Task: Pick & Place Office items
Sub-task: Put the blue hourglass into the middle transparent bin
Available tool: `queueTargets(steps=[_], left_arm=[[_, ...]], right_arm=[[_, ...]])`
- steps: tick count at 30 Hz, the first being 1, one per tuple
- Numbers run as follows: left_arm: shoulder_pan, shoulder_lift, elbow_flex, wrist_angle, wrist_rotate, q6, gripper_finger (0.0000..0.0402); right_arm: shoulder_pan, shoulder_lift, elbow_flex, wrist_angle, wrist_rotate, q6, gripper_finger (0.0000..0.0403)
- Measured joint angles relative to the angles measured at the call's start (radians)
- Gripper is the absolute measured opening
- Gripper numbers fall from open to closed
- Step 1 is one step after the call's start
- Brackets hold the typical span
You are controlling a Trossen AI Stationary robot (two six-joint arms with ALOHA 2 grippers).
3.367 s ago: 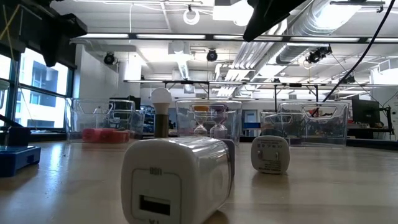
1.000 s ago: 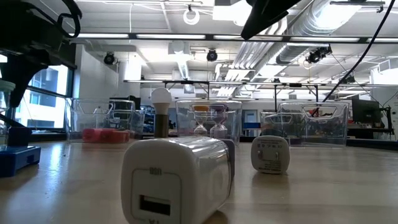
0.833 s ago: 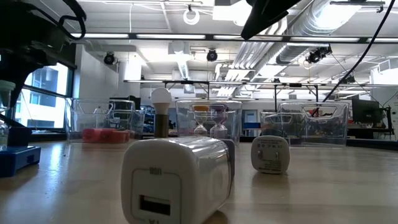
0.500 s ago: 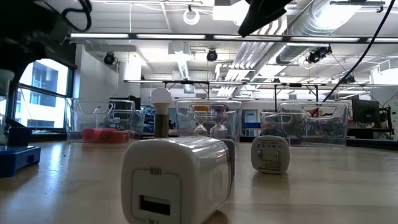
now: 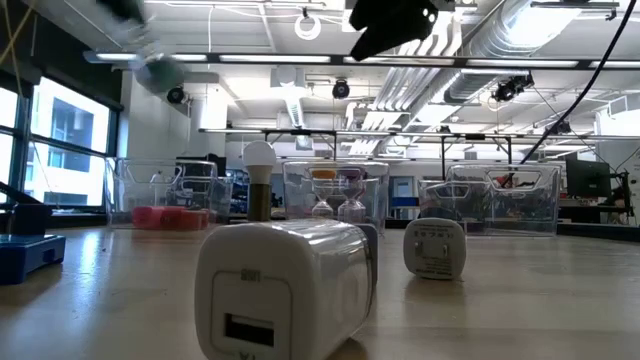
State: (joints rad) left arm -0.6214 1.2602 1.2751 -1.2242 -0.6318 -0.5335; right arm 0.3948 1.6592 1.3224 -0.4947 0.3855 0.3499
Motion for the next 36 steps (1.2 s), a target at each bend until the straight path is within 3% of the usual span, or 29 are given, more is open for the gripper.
queueTargets(steps=[4, 9, 15, 21, 29, 36], left_arm=[[-0.019, 0.0, 0.01, 0.173, -0.166, 0.128, 0.0186], [-0.019, 0.0, 0.01, 0.364, -0.185, 0.315, 0.0186], [-0.044, 0.006, 0.01, 0.433, -0.195, 0.504, 0.0186], [-0.068, 0.048, 0.01, 0.507, -0.311, 0.61, 0.0186], [-0.119, 0.079, 0.009, 0.568, -0.391, 0.679, 0.0186], [-0.129, 0.079, 0.01, 0.601, -0.403, 0.677, 0.0186]], right_arm=[[-0.031, 0.0, 0.0, 0.014, -0.002, -0.004, 0.0278], [-0.06, 0.0, 0.0, 0.031, -0.078, 0.021, 0.0278], [-0.09, 0.0, -0.001, 0.168, -0.264, 0.067, 0.0278], [-0.098, 0.0, 0.0, 0.409, -0.208, 0.09, 0.0278], [-0.103, 0.0, 0.0, 0.424, -0.028, 0.065, 0.0278], [-0.109, 0.0, 0.0, 0.501, -0.08, -0.033, 0.0278]])
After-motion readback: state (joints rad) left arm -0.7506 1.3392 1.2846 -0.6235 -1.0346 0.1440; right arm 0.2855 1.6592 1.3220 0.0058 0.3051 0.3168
